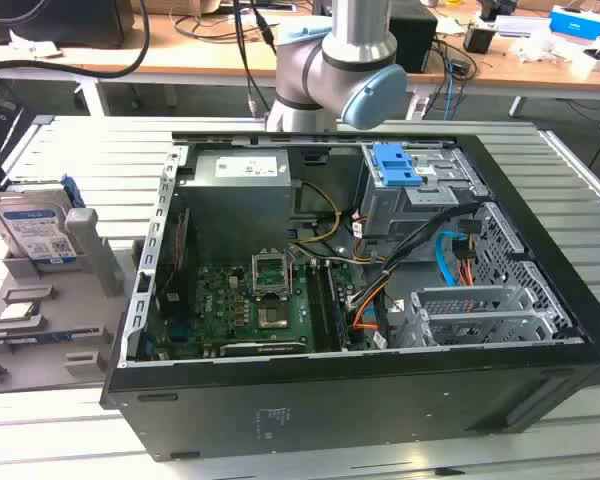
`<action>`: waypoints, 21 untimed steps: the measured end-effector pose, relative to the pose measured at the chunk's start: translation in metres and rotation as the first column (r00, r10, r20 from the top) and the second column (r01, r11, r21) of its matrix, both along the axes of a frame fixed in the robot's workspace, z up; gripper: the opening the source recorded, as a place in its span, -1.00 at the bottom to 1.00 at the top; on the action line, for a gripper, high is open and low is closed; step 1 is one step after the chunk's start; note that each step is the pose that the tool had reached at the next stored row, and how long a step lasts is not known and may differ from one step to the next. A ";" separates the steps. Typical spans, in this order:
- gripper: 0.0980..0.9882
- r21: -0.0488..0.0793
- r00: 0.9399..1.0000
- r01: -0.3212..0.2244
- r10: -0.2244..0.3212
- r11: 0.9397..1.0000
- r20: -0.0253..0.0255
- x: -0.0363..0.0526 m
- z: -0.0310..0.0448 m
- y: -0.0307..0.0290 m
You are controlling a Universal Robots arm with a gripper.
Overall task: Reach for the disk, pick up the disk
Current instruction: 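Pick up the disk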
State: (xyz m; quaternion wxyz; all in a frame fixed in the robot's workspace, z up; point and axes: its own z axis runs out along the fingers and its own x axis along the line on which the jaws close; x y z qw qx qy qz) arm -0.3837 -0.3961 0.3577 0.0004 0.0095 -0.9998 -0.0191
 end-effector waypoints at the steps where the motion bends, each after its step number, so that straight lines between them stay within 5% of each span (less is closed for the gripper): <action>1: -0.98 0.000 1.000 -0.007 0.007 1.000 0.000 0.0000 0.0000 0.0000; 4: -0.98 0.001 0.995 -0.100 0.100 0.995 0.000 0.0000 0.0000 0.0000; 11: -0.98 0.001 0.969 -0.247 0.247 0.969 0.000 0.0000 0.0000 0.0000; 12: -0.98 0.001 0.957 -0.289 0.289 0.957 0.000 0.0000 0.0000 0.0000; 13: -0.98 0.001 0.939 -0.343 0.343 0.939 0.000 0.0000 0.0000 0.0000; 15: -0.98 0.001 0.923 -0.386 0.386 0.923 0.000 0.0000 0.0000 0.0000; 18: -0.98 0.001 0.905 -0.424 0.424 0.905 0.000 0.0000 0.0000 0.0000; 21: -0.98 0.001 0.876 -0.481 0.481 0.876 0.000 0.0000 -0.0001 0.0000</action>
